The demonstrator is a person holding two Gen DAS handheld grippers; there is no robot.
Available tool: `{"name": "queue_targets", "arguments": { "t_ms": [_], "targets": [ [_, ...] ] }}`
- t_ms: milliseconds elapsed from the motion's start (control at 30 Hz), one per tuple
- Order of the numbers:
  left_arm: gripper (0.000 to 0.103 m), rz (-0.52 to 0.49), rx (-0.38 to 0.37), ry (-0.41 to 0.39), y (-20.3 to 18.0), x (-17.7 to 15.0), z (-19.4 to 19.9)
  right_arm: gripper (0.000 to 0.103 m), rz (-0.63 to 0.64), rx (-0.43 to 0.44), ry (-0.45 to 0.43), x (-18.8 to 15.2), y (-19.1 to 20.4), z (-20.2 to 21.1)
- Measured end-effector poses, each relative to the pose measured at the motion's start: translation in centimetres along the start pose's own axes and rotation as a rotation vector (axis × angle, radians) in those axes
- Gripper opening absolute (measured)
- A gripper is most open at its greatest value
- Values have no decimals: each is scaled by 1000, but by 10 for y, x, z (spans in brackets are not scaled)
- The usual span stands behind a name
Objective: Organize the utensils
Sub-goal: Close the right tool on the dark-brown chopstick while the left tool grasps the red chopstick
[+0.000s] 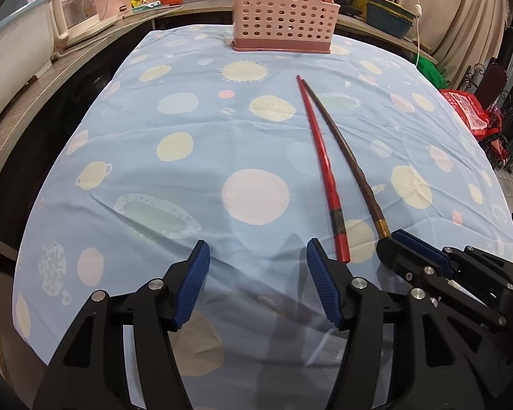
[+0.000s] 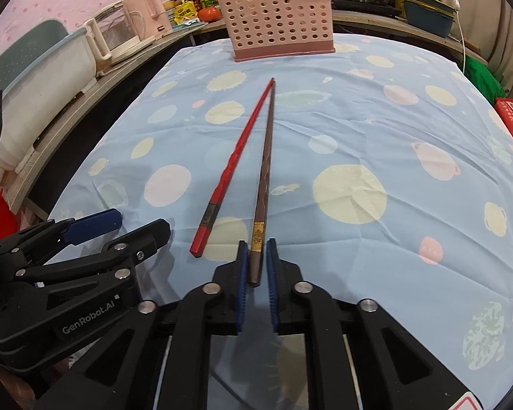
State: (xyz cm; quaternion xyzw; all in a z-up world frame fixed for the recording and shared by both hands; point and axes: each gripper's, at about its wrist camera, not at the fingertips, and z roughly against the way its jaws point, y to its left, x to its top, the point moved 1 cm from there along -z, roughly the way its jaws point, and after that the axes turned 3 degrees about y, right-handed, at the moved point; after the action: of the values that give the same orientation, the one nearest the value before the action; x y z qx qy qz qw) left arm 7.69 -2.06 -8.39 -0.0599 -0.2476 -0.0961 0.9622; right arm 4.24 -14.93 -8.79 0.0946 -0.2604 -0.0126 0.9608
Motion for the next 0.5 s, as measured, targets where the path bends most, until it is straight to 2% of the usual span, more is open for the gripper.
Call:
{"name": "queue_targets", "arguments": {
  "t_ms": [200,300,500],
  "targets": [
    [57,-11,-23,-6,-8,1,1,7,-37,-1,-12,-4,-13,5],
    [62,-20,-42,-13,-16,2,2,7,-61,-9,-20,-7,-22,9],
    [61,-66,-70,-2,-38,3,-7,7,-91,-15,-27,-12,-35,14]
  ]
}}
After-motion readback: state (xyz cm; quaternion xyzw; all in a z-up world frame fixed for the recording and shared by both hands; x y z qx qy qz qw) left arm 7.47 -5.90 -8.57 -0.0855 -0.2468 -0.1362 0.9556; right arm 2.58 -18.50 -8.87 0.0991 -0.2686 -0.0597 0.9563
